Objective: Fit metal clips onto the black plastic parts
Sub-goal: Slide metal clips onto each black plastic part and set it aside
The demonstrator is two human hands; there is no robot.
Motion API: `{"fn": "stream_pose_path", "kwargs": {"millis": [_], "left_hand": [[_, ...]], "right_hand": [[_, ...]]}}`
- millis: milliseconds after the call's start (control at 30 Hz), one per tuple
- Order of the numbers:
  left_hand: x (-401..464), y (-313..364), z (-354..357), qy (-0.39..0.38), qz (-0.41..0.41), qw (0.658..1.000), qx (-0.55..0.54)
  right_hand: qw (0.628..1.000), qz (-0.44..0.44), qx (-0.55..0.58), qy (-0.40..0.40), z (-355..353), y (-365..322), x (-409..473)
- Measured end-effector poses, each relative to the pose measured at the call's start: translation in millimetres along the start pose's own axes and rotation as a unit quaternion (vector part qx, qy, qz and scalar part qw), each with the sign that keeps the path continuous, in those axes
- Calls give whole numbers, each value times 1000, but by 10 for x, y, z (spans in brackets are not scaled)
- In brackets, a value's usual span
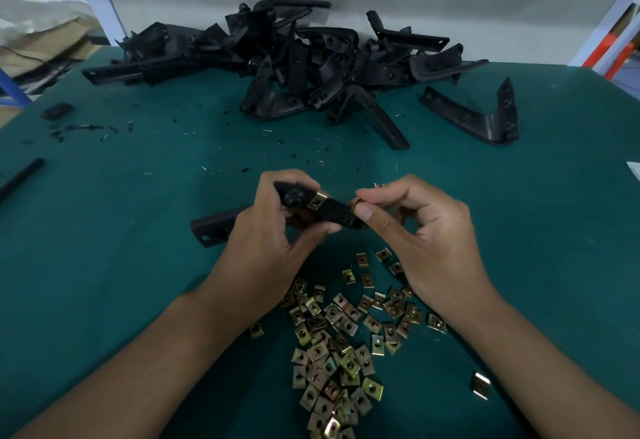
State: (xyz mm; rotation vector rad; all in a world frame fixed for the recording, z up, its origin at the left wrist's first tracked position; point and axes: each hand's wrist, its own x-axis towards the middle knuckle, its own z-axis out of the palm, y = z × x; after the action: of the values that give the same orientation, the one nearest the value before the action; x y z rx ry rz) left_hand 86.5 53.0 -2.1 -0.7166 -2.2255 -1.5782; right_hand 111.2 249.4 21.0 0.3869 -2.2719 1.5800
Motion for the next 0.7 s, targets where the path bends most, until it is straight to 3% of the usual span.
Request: {"fn": "stream_pose_path", "kwargs": {"millis": [300,533,700], "left_hand": [[-19,5,-21,-13,-10,1000,16],[-4,78,5,54,11,998,-2],[1,102,2,78,11,997,-11]], "right_hand": [[995,-39,-86,-39,-47,-43,-1],[990,-73,-120,-2,44,-38,-25],[993,-86,-83,2,72,-18,-18]]}}
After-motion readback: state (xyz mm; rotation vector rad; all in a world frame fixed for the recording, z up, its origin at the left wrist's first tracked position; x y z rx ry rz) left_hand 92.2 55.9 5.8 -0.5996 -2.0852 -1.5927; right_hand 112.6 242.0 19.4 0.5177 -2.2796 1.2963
